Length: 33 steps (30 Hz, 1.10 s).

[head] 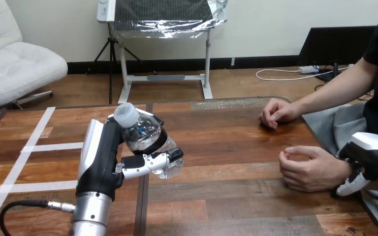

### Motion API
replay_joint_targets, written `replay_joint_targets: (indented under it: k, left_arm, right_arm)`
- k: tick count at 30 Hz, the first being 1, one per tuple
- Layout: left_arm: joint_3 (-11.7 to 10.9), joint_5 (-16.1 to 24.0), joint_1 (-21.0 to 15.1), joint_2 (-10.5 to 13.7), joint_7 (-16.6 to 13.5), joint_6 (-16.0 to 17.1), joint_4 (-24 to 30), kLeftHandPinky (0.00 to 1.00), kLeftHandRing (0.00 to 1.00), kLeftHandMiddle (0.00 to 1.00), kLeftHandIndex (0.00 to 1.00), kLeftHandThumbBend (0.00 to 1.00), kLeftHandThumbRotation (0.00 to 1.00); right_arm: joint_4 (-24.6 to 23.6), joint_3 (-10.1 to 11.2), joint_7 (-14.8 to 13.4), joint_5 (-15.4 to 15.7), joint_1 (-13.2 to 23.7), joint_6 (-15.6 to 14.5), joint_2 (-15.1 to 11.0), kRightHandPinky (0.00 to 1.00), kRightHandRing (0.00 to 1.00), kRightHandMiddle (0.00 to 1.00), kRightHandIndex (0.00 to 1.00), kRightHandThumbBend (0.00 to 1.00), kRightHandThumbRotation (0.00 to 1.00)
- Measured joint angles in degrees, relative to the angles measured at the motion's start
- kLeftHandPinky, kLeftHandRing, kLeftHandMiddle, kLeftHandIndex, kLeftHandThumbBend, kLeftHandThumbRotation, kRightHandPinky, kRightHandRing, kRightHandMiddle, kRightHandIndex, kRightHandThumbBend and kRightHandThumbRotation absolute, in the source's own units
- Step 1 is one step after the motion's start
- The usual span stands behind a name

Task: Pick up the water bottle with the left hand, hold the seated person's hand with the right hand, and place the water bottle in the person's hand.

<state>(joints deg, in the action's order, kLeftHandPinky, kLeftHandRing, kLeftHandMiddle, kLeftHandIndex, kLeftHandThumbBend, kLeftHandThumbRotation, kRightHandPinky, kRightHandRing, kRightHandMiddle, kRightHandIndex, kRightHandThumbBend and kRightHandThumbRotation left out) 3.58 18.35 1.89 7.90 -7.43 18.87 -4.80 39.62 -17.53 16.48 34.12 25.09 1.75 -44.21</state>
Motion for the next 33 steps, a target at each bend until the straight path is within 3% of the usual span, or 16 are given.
replay_joint_targets:
  k: [11,26,33]
  left_arm:
    - [0.3,0.2,-0.9,-0.2,0.2,0.0,0.0,0.4,0.4,0.44,0.49,0.59,0.0]
    - [1.4,0.7,-2.6,-1.5,0.3,-1.4,0.0,0.4,0.4,0.43,0.49,0.6,0.0]
    - [2.2,1.2,-2.9,-1.7,0.3,-2.0,0.0,0.4,0.4,0.43,0.49,0.61,0.0]
  right_arm:
    - [-6.5,2.1,0.6,-0.5,-2.5,-0.9,-0.5,0.23,0.34,0.46,0.5,0.68,0.0]
    - [-14.1,4.0,2.0,-0.5,-3.4,-4.8,-0.8,0.22,0.32,0.43,0.49,0.69,0.0]
    - [-16.8,5.1,2.3,-0.6,-3.9,-4.9,-1.1,0.24,0.33,0.44,0.49,0.7,0.0]
